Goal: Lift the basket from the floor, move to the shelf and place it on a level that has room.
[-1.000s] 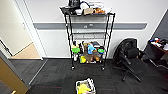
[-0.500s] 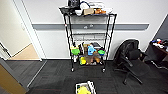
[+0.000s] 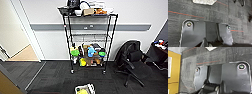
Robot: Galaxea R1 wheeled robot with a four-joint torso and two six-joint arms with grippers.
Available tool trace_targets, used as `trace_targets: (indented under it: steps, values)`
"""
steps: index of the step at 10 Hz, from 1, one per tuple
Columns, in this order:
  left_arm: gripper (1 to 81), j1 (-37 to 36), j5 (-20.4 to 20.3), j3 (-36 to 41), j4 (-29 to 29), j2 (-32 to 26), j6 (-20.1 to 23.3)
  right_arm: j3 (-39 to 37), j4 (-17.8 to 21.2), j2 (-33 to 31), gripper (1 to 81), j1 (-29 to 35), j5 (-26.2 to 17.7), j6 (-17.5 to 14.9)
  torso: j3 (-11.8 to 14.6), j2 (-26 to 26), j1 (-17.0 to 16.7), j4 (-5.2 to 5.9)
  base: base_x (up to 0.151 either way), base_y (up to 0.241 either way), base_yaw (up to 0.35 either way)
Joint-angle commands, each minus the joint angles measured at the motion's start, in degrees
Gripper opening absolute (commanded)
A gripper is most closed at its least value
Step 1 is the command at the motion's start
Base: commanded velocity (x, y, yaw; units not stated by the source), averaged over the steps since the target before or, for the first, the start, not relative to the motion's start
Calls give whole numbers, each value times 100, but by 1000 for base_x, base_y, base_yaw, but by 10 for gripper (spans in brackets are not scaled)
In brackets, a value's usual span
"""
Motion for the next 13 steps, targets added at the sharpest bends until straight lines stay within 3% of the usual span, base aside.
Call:
trace_targets:
  steps: [1, 7, 13]
  values:
    - [811, -275, 298, 81, -21, -138, 40, 25, 118, -115, 811, 276, -292, 22, 0, 0, 0, 0, 115, 0, 0]
    - [811, -275, 298, -348, -29, -113, 31, -574, 303, -115, 811, 425, -265, 40, 0, 0, 0, 0, 116, 0, 0]
    - [811, -275, 307, -402, -29, -33, 31, -653, 276, -1, 811, 390, -265, 40, 0, 0, 0, 0, 123, 0, 0]
